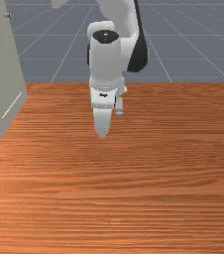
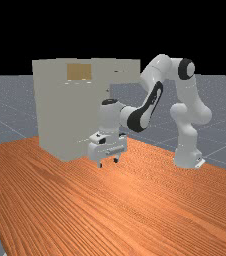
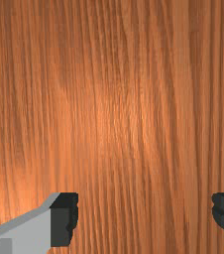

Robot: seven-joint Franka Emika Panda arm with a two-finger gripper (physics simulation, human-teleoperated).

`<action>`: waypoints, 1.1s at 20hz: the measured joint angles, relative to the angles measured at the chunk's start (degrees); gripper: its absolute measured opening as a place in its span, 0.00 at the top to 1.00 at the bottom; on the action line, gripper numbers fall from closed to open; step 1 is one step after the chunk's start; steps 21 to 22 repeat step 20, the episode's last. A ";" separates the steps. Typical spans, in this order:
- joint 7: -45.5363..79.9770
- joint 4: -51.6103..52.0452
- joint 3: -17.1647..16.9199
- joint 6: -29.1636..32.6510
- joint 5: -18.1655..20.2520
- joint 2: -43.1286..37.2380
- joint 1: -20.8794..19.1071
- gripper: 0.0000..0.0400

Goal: Close the drawer

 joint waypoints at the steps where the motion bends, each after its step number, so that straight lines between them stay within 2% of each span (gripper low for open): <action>1: 0.00 0.00 0.00 0.00 0.00 0.00 0.00 0.39; 2: 0.00 0.00 0.00 0.00 0.00 0.00 0.00 0.63; 3: 0.00 0.00 0.00 0.00 0.00 0.00 0.00 0.78; 5: 0.00 0.00 0.00 0.00 0.00 0.00 0.00 0.92; 6: 0.29 -5.53 -0.12 7.85 -0.18 -3.95 0.04 0.95; 7: 0.49 -7.48 -0.19 9.99 -0.43 -8.43 0.07 0.97; 10: 0.10 1.25 -0.10 -3.19 -0.31 -17.80 0.14 0.99; 11: -0.32 9.70 -0.08 -15.20 -0.13 -16.84 0.19 1.00; 12: -0.54 14.96 -0.08 -21.91 -0.06 -15.63 0.20 1.00; 13: -3.42 11.69 -0.56 -26.42 4.78 -19.07 -0.09 1.00; 14: -3.49 3.96 -0.99 -25.54 4.56 -25.75 0.24 1.00; 15: -0.90 0.74 -0.13 -29.74 -0.27 -30.01 0.06 1.00; 16: -0.86 -4.41 -0.09 -30.48 -0.53 -35.46 -0.05 1.00; 17: -7.69 -12.80 -1.15 -26.29 -0.72 -43.55 0.90 1.00; 18: -24.15 -9.67 -6.30 -26.87 -0.59 -42.26 1.88 1.00; 19: -45.00 -0.93 -14.17 -29.58 2.92 -35.04 1.13 1.00; 20: -55.16 8.85 -17.32 -32.58 6.49 -26.45 -4.63 1.00; 22: -55.16 8.85 -17.32 -32.58 6.49 -26.45 -4.63 1.00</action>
